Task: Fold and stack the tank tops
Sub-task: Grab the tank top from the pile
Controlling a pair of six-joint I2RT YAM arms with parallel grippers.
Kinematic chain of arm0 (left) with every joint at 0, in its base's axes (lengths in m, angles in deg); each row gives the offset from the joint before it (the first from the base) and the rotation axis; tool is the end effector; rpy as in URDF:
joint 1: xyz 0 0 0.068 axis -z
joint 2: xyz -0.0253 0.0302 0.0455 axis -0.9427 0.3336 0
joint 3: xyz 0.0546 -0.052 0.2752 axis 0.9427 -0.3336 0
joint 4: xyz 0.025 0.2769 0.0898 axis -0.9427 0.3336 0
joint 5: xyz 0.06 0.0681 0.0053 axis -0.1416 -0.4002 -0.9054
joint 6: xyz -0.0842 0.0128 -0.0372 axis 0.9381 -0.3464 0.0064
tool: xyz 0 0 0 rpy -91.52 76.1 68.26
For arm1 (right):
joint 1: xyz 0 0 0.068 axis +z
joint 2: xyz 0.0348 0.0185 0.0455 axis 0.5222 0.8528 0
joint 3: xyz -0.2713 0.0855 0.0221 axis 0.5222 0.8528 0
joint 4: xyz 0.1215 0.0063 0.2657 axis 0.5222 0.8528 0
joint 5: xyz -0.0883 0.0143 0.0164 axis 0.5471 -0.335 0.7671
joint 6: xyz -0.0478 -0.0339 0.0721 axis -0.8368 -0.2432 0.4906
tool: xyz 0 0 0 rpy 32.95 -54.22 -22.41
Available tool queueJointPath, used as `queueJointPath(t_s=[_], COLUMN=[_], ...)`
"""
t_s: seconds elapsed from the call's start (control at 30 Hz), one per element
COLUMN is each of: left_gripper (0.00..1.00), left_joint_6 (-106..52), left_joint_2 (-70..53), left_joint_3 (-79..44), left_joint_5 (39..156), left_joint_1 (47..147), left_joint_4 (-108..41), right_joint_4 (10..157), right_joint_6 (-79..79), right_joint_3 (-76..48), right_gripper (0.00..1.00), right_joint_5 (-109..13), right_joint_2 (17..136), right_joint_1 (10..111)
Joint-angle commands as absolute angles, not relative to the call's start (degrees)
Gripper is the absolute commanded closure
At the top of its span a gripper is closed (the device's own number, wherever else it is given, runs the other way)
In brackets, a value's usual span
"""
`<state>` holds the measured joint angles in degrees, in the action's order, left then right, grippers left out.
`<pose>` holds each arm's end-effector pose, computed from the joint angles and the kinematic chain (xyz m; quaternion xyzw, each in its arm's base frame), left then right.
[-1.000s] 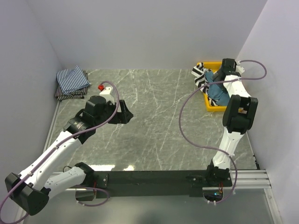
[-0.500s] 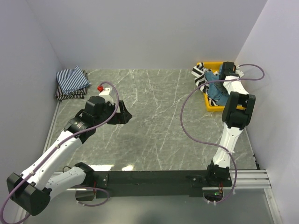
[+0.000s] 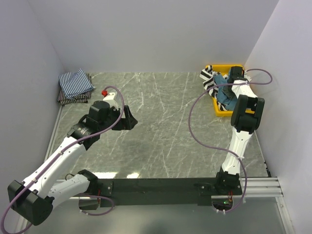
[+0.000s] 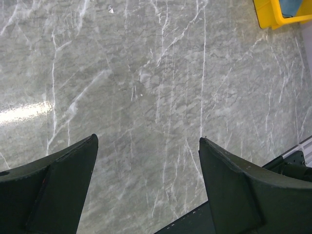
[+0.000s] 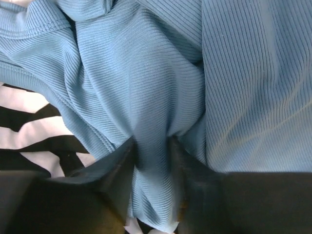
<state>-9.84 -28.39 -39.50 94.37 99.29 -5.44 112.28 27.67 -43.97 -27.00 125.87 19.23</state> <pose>0.2408 -0.1409 0.2967 0.0195 0.8686 -0.2738 0.4125 0.5511 -0.1390 0.1364 0.4080 0.8532 -0.0473 0.3215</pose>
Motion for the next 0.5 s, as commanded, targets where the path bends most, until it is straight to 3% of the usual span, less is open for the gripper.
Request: queueJointPath(t_s=[0.0,0.03,0.17,0.47], left_gripper=[0.1,0.1,0.1,0.1], left_joint_6=[-10.54,-10.45,-10.27,-10.36], left_joint_2=[-29.47,-29.38,-29.38,-30.17], left_joint_3=[-39.75,-39.75,-39.93,-40.19], left_joint_5=[95.47,95.55,95.91,95.55], left_joint_1=[98.9,98.9,98.81,98.64], left_joint_4=[-7.8,-7.8,-7.98,-8.06], right_joint_4=[111.01,110.93,110.22,110.75], right_joint_6=[27.88,27.97,28.06,27.27], right_joint_3=[-43.77,-43.68,-43.15,-48.07], right_gripper=[0.64,0.77,1.0,1.0], right_joint_5=[-26.41,-25.97,-23.6,-19.03], right_joint_2=[124.44,123.92,117.96,103.89], right_joint_1=[19.35,19.35,19.35,19.17])
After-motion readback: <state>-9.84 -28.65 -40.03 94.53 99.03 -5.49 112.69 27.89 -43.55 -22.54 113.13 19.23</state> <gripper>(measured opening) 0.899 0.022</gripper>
